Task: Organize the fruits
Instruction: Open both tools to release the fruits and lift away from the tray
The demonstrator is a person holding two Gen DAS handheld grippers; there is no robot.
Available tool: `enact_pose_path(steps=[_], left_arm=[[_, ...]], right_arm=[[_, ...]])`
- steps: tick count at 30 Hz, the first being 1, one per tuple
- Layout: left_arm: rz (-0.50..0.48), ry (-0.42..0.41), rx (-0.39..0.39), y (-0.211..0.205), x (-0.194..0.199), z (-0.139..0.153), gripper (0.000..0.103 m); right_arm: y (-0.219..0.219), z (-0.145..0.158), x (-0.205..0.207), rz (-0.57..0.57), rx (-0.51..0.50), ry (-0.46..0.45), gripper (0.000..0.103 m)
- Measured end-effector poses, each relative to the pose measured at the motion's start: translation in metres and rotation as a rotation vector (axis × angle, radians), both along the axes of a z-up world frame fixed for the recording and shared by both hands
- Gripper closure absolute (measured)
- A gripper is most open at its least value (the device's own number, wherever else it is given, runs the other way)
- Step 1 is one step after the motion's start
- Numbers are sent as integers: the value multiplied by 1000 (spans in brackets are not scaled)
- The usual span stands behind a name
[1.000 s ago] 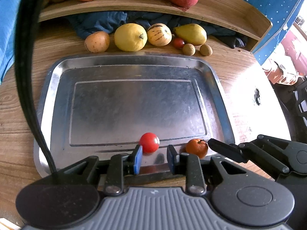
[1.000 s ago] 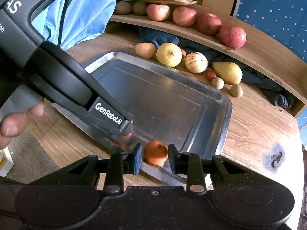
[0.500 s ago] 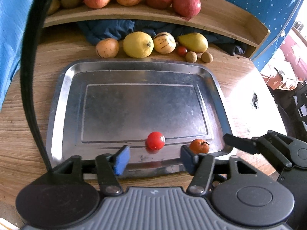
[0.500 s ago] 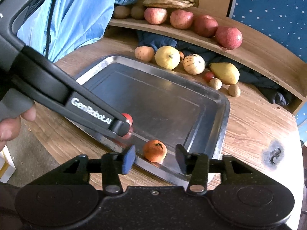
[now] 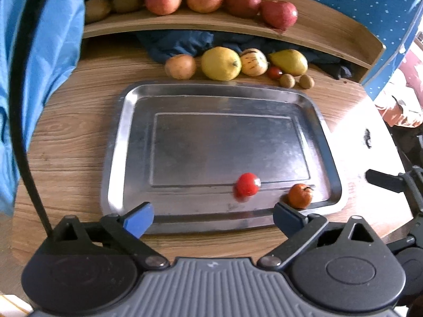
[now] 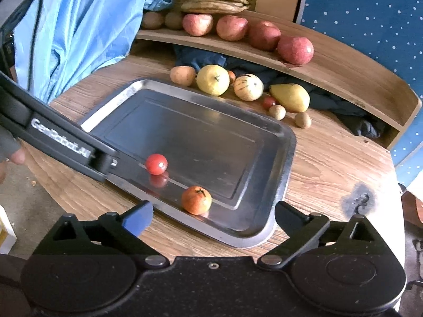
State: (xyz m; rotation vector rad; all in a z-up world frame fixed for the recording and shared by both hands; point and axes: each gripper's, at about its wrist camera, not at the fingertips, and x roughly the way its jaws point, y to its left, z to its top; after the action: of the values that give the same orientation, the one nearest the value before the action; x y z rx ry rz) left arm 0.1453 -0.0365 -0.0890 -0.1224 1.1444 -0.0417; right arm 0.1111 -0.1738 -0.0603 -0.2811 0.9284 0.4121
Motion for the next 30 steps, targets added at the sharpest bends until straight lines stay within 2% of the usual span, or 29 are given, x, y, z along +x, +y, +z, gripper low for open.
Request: enact_pose_path(steps=[10,21,25,30], left_arm=[[66,33,106,17,-3,3,0],[148,57,210,34,6,9,0],[160,57,228,42,16,9,0],[151,54,214,51,35,9,0]], right_arm=[[-4,1,3,-22,-56,-7,1],[-6,7,15,-62,-45,-34,1],[-3,7,24,-68,-43,-39,1],[1,7,39,-80,-52,-48,1]])
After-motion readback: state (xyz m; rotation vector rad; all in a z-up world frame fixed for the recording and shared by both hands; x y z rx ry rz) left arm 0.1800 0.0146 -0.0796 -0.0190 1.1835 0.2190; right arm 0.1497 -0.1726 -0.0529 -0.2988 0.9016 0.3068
